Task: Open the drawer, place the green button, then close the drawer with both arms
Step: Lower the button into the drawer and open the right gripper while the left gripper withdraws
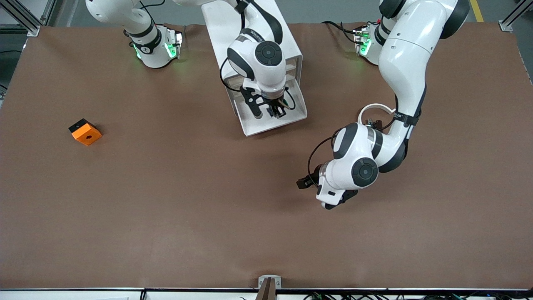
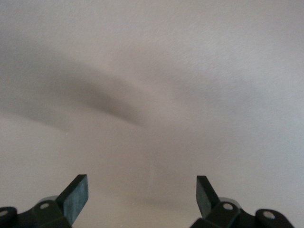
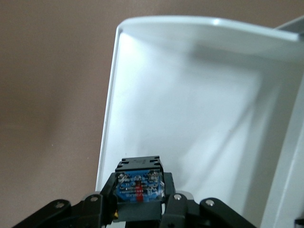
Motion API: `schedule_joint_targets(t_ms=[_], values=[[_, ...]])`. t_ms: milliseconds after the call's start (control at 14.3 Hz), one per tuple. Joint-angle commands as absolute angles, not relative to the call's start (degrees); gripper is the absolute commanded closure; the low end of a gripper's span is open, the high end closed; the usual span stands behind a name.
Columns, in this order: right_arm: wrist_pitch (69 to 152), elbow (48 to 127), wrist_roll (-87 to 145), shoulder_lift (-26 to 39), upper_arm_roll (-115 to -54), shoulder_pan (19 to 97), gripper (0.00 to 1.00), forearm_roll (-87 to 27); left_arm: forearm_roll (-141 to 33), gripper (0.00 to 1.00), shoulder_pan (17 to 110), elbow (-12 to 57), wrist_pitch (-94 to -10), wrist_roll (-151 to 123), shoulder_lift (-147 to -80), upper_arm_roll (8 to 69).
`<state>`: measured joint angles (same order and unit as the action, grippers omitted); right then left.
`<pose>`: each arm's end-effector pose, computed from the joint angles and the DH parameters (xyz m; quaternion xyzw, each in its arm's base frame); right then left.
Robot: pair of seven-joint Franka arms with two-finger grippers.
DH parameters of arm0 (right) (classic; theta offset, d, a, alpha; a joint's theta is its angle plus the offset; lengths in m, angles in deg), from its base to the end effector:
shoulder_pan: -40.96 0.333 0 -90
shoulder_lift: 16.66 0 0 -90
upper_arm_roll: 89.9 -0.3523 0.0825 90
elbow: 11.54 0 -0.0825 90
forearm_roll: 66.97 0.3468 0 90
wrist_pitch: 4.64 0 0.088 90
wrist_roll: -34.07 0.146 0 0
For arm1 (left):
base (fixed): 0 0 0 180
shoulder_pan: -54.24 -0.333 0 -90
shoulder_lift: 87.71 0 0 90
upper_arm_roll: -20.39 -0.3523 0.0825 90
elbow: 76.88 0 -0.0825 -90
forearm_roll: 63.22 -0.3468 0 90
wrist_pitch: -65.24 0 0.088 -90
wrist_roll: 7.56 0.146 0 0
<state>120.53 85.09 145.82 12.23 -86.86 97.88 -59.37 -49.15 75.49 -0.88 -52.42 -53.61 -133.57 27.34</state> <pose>0.3785 0.5409 0.3214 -0.8569 0.5138 0.0412 0.0028 0.6407 -0.3449 0.2612 0.9612 0.2290 -0.1180 0.0989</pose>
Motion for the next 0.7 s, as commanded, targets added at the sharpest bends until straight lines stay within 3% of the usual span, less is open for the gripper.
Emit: schedule_joint_targets(t_ms=[0,627], values=[[119.99,83.03,147.63,13.75,-86.21,99.32,1.00,-60.47,-51.78,0.00,76.29,-0.24,-55.77,-52.91,-132.62,26.89],[120.69,82.94,149.21,14.89,-86.21,100.29,1.00,-60.47,-53.38,0.00,77.53,2.47,-57.80,-53.26,-131.74,27.15]])
